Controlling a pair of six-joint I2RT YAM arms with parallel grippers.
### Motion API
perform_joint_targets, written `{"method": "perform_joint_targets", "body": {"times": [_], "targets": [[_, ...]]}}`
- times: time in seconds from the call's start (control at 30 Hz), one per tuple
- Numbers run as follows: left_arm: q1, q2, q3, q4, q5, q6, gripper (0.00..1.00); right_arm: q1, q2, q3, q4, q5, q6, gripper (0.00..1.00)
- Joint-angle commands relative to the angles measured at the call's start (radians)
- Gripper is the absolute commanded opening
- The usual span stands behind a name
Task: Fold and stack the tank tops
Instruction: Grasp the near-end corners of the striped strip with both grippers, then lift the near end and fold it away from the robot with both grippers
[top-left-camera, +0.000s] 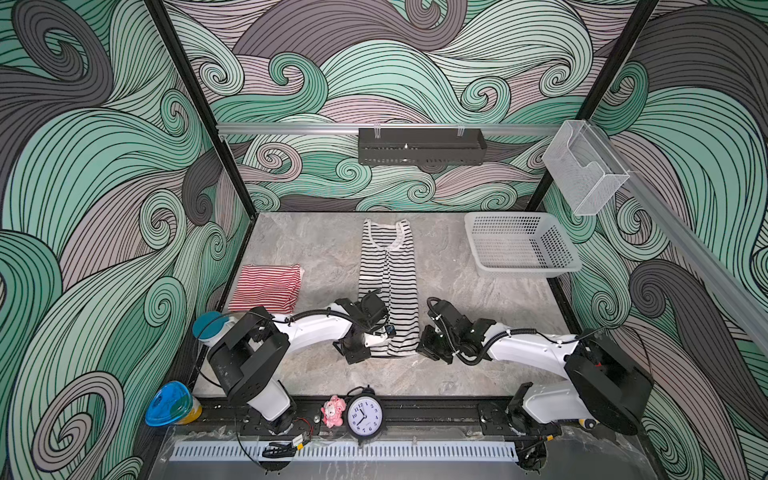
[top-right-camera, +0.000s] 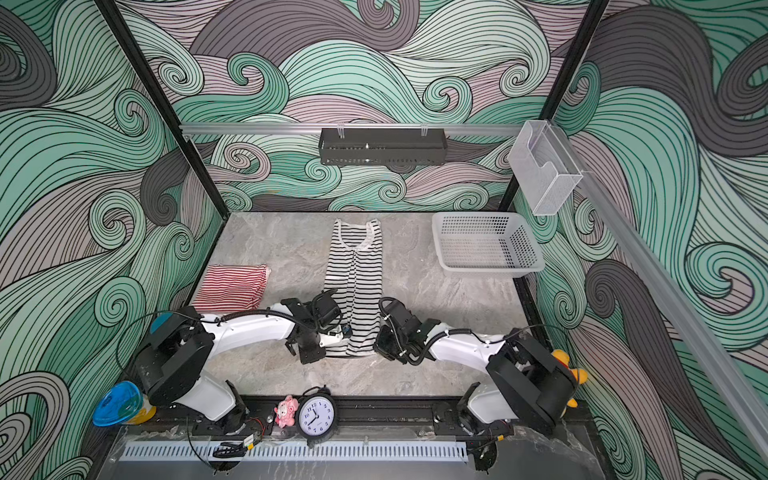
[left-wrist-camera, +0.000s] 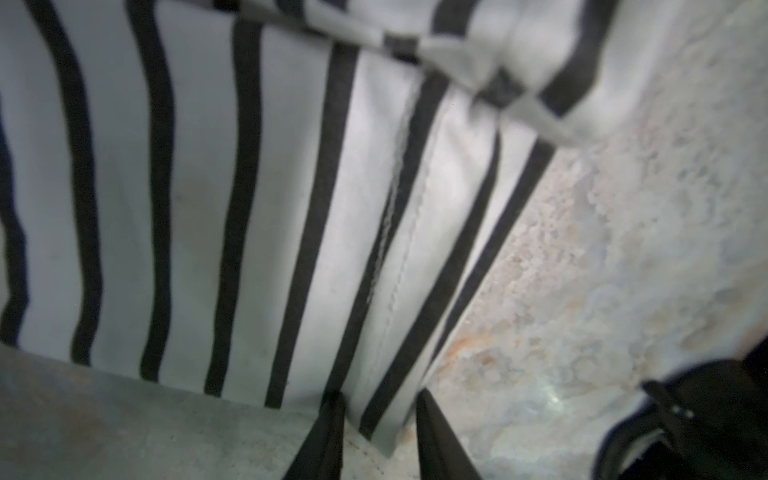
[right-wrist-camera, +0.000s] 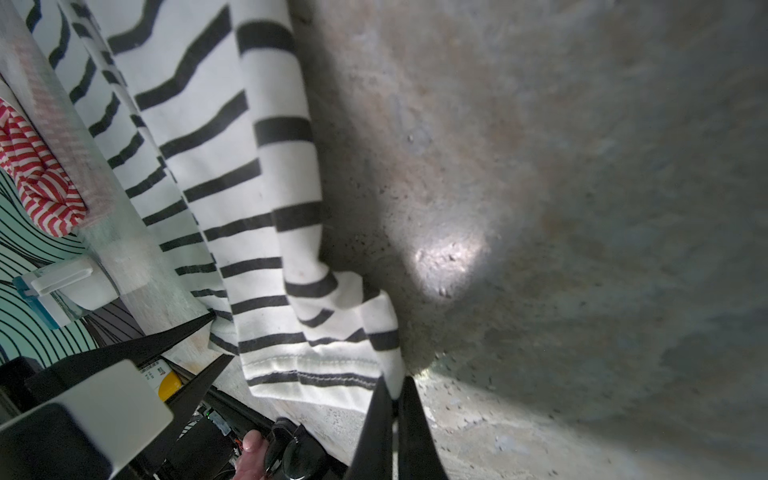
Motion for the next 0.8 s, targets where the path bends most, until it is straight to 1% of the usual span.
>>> {"method": "perform_joint_targets", "body": {"times": [0.0, 0.1, 0.2, 0.27, 0.4, 0.53, 0.73, 0.77], "targets": [[-0.01, 0.073, -0.028, 0.0, -0.019, 0.017, 0.21, -0.01, -0.013, -0.007, -0.001, -0.005, 0.002, 0.0], [-0.014, 0.077, -0.022, 0.003, -0.028, 0.012, 0.13, -0.013, -0.014, -0.002, -0.006, -0.008, -0.003, 0.0], [-0.015, 0.059, -0.013, -0.014, -0.013, 0.013, 0.04, -0.012, -0.022, 0.004, -0.015, -0.009, -0.011, 0.0], [-0.018, 0.042, -0.008, -0.028, 0.003, 0.018, 0.0, -0.012, -0.032, 0.004, -0.021, -0.009, -0.017, 0.0], [-0.028, -0.001, 0.01, -0.084, 0.033, 0.029, 0.0, -0.007, -0.078, 0.004, -0.041, -0.004, -0.026, 0.0], [-0.052, -0.071, 0.026, -0.163, 0.078, 0.044, 0.0, 0.018, -0.155, 0.009, -0.092, 0.018, -0.023, 0.0], [-0.072, -0.158, 0.083, -0.276, 0.072, 0.04, 0.0, 0.074, -0.28, 0.044, -0.209, 0.066, -0.009, 0.0], [-0.073, -0.201, 0.096, -0.294, 0.067, 0.039, 0.0, 0.079, -0.303, 0.048, -0.21, 0.072, -0.004, 0.0]]}}
